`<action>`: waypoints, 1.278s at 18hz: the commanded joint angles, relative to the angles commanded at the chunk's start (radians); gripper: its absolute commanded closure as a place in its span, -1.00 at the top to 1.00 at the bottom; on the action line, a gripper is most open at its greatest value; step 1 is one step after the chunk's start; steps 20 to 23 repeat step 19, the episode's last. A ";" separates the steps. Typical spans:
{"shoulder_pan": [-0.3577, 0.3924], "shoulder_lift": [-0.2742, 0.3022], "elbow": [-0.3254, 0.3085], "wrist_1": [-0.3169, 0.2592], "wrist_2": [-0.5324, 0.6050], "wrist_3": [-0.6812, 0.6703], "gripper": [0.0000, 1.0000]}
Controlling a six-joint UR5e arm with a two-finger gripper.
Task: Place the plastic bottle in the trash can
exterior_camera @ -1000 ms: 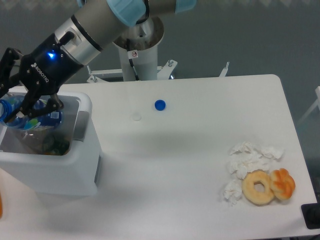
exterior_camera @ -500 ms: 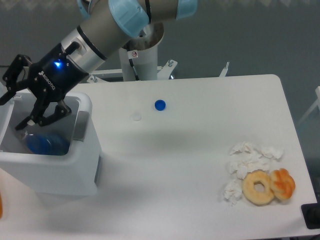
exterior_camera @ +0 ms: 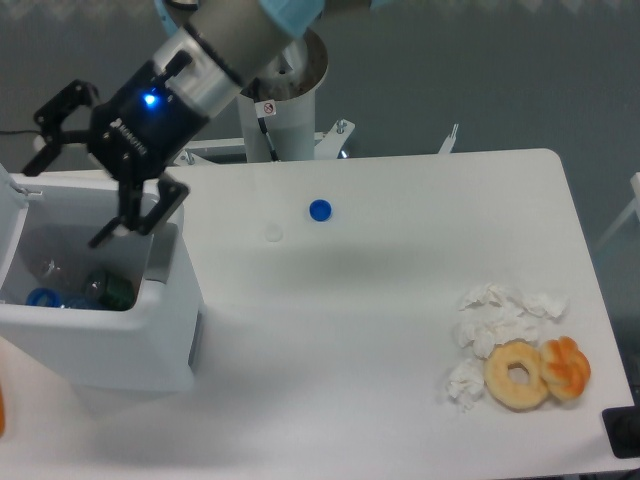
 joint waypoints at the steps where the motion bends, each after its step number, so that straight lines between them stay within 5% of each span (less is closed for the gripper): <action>1: 0.003 0.002 0.000 0.000 0.032 0.002 1.00; 7: -0.005 0.028 -0.011 -0.005 0.223 0.090 1.00; 11: -0.009 0.032 -0.043 -0.008 0.376 0.263 1.00; 17: -0.024 0.035 -0.048 -0.110 0.579 0.530 1.00; 23: -0.044 0.040 -0.048 -0.120 0.597 0.548 1.00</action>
